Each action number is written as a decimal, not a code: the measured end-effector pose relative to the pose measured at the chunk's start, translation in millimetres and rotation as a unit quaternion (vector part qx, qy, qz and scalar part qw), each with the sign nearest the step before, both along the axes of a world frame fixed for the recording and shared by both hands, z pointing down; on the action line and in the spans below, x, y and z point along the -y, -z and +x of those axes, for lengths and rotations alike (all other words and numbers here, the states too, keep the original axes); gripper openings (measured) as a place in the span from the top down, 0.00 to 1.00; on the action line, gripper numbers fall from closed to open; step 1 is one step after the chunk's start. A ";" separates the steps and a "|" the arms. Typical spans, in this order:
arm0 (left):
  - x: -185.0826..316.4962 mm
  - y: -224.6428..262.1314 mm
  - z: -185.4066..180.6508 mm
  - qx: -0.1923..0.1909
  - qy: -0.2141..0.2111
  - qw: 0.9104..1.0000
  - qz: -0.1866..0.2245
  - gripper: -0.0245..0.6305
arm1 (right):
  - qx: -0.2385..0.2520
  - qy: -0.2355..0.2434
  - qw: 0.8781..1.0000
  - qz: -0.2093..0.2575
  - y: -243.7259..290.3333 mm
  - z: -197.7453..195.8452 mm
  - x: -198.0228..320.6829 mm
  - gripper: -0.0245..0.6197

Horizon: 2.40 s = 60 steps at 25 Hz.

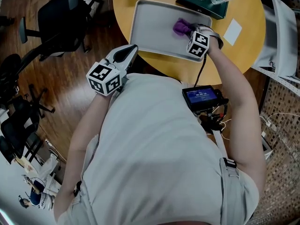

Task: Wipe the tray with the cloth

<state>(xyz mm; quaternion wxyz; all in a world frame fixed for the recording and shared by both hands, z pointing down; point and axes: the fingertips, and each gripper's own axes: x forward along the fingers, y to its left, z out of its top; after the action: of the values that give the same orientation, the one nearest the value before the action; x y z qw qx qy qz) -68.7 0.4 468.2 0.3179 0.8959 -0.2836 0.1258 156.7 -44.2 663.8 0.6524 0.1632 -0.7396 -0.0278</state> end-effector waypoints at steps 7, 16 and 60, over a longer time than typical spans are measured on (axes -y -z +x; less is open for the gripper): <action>0.2 0.4 -33.5 0.000 0.038 0.999 0.000 0.96 | 0.003 0.067 0.998 0.000 0.6 -68.7 26.2 0.85; -4.5 -5.0 -80.6 -0.001 0.088 0.996 -0.005 0.96 | -0.006 0.135 0.991 0.018 0.6 -160.3 52.8 0.85; -9.8 26.6 32.3 -0.028 -0.083 0.996 0.030 0.96 | -0.064 -0.072 0.995 -0.025 5.3 54.3 -67.3 0.85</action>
<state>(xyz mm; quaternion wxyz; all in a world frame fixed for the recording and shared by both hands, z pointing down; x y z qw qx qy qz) -36.4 10.2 441.6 0.2869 0.9288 -0.2030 0.1175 211.0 23.1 658.5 0.7029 0.1978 -0.6827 0.0277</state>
